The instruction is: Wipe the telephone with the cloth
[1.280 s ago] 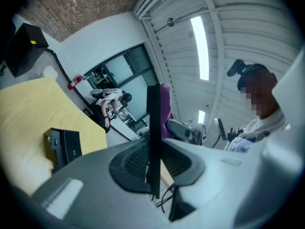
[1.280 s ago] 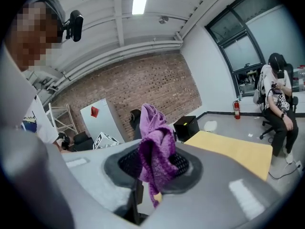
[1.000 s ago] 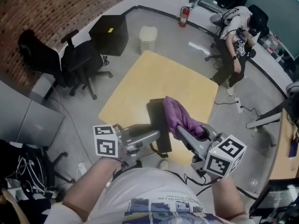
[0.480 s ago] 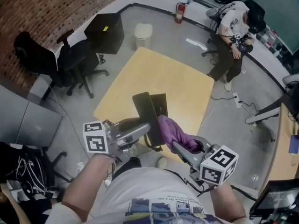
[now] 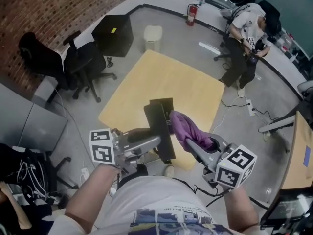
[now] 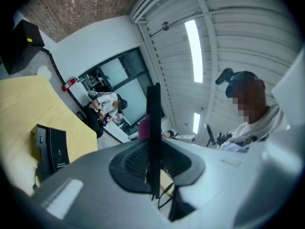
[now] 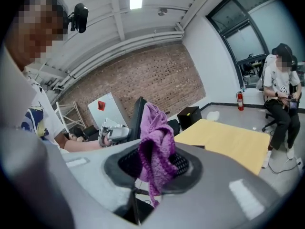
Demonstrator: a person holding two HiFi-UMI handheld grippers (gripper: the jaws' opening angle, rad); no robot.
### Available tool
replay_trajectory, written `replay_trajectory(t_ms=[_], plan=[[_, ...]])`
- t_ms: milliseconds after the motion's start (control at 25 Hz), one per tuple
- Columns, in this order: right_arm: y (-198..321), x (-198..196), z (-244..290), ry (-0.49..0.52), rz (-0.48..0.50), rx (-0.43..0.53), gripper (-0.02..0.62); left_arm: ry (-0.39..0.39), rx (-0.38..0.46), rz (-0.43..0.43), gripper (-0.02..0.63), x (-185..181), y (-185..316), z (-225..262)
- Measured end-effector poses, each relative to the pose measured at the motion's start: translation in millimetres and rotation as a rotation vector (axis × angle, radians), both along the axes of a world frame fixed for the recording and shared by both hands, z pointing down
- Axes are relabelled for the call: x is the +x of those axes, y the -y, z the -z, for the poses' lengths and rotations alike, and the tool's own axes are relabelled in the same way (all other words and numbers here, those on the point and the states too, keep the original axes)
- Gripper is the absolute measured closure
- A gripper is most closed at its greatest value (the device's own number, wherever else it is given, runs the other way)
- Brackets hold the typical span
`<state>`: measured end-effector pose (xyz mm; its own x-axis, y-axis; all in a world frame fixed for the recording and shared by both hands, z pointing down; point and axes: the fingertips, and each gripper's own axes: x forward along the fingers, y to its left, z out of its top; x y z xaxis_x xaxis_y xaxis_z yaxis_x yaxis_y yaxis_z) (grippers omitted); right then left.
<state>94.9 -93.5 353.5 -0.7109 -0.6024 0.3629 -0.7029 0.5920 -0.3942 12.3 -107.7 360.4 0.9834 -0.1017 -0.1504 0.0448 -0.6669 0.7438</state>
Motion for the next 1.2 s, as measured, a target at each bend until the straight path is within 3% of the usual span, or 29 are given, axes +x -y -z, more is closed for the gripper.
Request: replay_trajectory(t_ms=[440,1200], plan=[[22.3,-30.1,16.3,0.04,0.116,0.067,0.511,0.011,-0.011,-0.007,0.526,2.8,-31.0,-4.7],[-35.9,-28.5,-34.1,-0.049,0.299,-0.03,0.511,0.001,-0.001,0.016,0.526,0.0,-24.6,-0.5]])
